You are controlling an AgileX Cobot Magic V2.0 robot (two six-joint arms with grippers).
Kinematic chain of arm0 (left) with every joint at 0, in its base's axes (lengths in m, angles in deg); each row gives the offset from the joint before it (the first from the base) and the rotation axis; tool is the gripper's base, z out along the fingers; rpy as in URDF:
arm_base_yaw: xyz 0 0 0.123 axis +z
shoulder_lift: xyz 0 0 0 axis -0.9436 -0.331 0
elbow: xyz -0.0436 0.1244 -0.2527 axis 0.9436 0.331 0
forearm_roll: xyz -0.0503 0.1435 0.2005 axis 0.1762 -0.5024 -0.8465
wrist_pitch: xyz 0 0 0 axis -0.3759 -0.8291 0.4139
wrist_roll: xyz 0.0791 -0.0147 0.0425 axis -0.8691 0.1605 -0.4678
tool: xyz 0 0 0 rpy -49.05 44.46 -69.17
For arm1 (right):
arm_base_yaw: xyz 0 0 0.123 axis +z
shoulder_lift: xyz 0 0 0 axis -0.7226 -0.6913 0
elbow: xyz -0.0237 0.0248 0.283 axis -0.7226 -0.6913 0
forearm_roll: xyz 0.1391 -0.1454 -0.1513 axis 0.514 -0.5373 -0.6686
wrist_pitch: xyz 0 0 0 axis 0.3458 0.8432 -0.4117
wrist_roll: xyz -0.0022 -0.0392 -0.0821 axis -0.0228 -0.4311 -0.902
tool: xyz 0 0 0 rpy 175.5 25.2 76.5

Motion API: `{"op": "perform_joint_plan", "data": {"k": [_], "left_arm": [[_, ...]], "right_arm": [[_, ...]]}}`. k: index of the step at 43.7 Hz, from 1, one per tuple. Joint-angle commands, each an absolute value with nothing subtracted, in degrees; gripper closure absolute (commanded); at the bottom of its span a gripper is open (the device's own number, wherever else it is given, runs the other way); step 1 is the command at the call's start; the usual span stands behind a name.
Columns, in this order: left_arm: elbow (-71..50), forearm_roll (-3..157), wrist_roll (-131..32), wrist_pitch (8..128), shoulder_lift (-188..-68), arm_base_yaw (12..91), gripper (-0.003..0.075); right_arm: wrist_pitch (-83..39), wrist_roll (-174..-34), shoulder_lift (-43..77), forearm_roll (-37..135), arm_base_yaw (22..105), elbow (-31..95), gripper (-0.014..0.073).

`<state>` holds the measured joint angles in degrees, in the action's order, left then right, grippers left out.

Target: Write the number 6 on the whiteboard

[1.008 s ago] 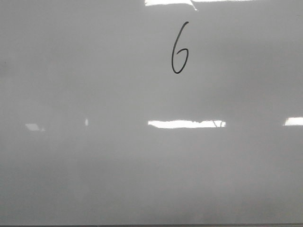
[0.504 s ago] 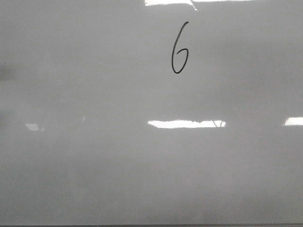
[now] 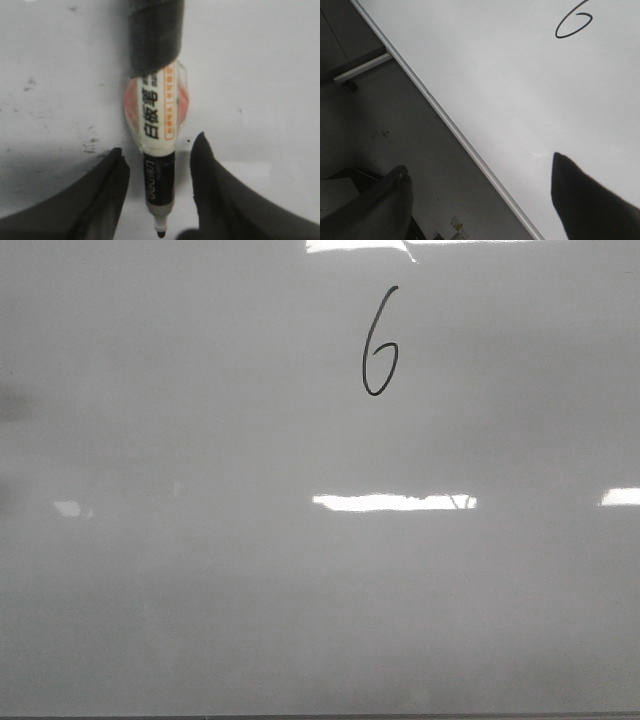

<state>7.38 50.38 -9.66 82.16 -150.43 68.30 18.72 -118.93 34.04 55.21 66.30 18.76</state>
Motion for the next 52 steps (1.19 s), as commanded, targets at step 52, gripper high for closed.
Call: {"op": "perform_joint_plan", "data": {"k": [52], "left_arm": [[-9.56, 55.78, -13.82, 22.55, -102.84, 60.57, 0.0345]], "right_arm": [[29.71, -87.81, 47.08, 40.45, 65.94, 28.88, 0.0003]]}}
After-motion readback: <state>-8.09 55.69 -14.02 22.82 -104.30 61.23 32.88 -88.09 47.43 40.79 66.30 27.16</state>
